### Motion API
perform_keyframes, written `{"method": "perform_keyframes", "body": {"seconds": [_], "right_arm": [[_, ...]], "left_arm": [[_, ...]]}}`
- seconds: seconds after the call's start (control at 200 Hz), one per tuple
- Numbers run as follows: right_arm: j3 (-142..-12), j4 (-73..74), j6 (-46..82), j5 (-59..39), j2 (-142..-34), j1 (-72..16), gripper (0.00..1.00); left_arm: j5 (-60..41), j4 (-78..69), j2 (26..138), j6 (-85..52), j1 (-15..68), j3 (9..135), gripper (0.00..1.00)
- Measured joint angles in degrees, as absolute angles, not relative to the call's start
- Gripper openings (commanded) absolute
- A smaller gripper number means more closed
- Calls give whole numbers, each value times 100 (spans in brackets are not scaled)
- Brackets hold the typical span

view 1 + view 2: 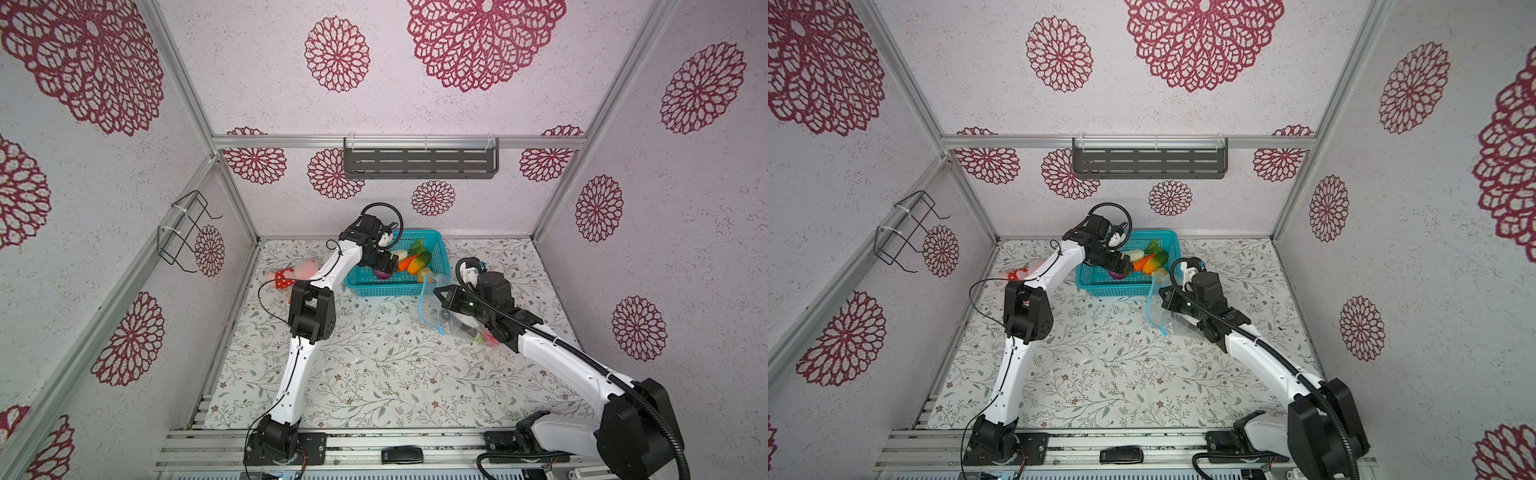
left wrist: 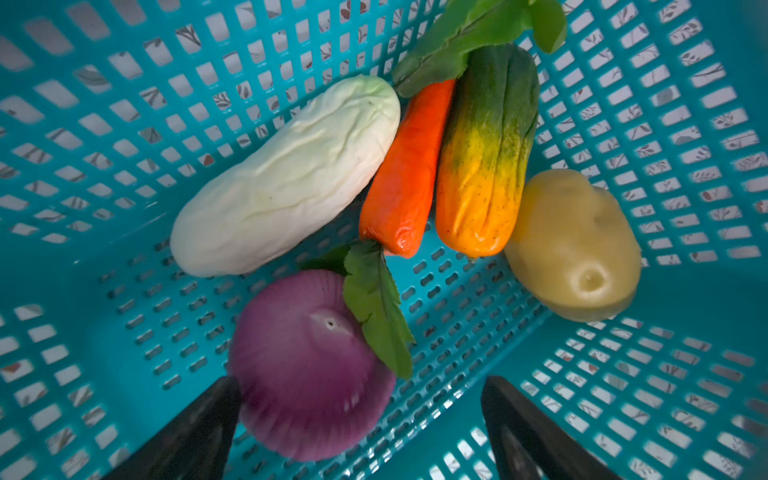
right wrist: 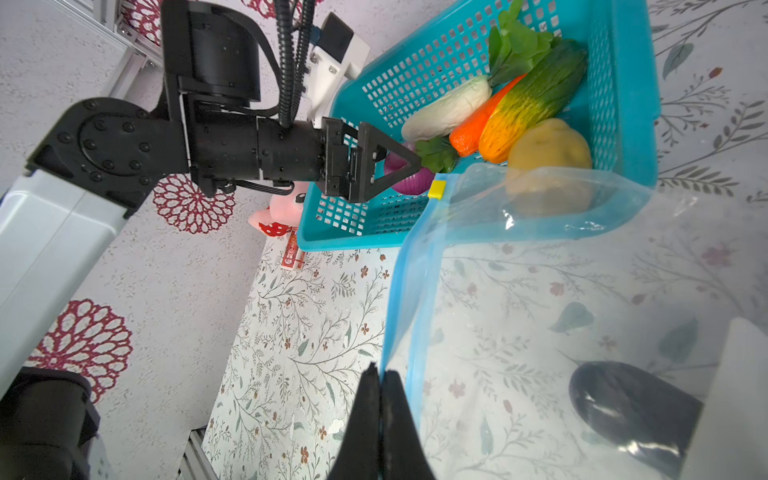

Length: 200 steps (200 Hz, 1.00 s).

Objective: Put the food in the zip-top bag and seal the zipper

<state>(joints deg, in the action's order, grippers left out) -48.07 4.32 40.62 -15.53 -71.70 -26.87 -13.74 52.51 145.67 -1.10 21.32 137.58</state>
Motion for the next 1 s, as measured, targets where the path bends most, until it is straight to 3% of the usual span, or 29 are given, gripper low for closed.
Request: {"method": "perform_keyframes", "body": {"seconds": [0.57,1.001], "right_arm": [[-4807,395,4075,-1577,-7170,-2687,0],[-4807,392,4075,-1577,-7170,-2687,0]], "left_arm": [[-1437,5288,14779,-152,2178,13408,90],[-1293,5245,14779,-366,2187,13463,73]]}}
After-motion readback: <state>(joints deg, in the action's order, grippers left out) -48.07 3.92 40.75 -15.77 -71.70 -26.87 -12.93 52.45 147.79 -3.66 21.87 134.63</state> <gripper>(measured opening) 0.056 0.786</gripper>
